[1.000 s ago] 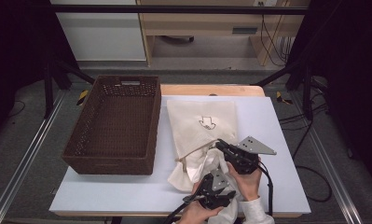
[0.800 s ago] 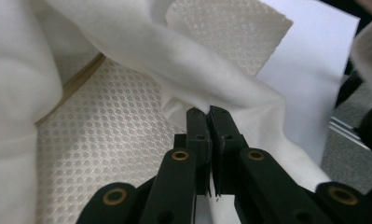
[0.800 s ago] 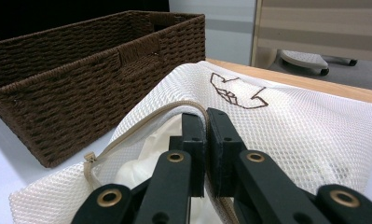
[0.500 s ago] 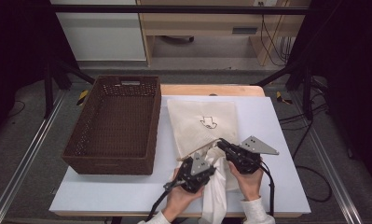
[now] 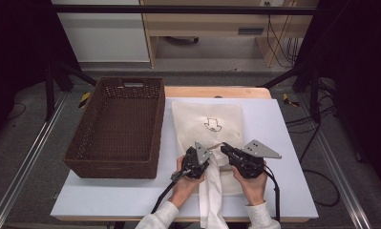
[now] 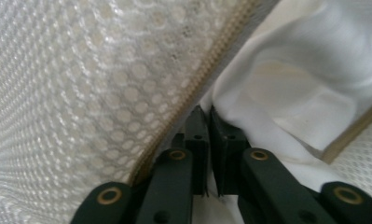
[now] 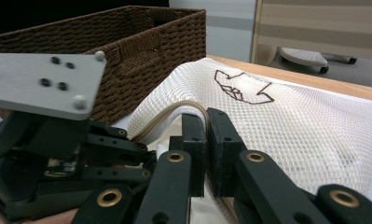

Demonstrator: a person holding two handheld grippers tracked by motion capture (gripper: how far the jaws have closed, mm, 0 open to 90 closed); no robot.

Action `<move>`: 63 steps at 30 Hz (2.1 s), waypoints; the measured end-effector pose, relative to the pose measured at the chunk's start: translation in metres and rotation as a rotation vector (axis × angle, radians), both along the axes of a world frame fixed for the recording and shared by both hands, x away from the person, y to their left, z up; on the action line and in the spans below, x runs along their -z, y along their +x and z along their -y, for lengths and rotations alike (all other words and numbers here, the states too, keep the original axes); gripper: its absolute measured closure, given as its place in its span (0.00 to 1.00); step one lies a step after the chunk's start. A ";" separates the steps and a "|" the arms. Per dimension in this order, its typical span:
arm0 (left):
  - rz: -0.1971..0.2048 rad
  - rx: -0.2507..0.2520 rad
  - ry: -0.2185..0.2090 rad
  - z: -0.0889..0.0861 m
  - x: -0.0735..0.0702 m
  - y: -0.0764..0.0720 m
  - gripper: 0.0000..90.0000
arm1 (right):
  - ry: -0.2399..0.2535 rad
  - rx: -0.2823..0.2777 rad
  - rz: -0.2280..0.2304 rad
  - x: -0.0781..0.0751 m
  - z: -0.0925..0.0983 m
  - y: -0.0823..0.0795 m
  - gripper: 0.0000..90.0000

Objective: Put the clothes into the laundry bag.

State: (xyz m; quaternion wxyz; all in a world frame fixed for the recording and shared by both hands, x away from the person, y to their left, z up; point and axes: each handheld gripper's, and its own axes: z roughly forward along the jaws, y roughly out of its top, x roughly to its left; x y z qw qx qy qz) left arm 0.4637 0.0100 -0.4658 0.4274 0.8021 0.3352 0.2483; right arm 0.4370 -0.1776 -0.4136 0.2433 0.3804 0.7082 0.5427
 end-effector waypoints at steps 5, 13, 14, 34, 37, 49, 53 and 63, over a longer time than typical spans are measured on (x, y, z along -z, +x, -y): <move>-0.046 0.058 -0.099 -0.015 -0.011 -0.017 0.65 | -0.001 0.000 -0.003 0.000 0.000 0.000 0.96; -0.046 0.114 -0.127 -0.026 -0.023 -0.061 0.48 | 0.003 0.004 0.001 -0.001 0.002 0.000 0.96; -0.061 0.125 -0.115 -0.025 -0.019 -0.065 0.47 | 0.003 0.004 0.001 -0.001 0.002 0.000 0.96; -0.178 0.112 -0.072 -0.016 0.013 -0.073 0.96 | 0.001 0.005 -0.004 0.000 0.001 0.000 0.96; -0.119 0.118 -0.087 -0.014 -0.006 -0.065 0.96 | 0.001 0.003 -0.004 0.000 0.001 0.000 0.96; -0.008 0.016 -0.022 0.011 -0.008 0.008 0.96 | 0.004 0.001 -0.006 0.000 0.001 -0.001 0.96; 0.000 0.004 -0.046 0.008 -0.002 0.009 0.93 | -0.006 -0.001 -0.013 0.001 -0.002 0.000 0.96; -0.076 0.103 -0.141 -0.024 -0.021 -0.028 0.54 | 0.001 0.002 -0.014 0.001 -0.002 0.000 0.96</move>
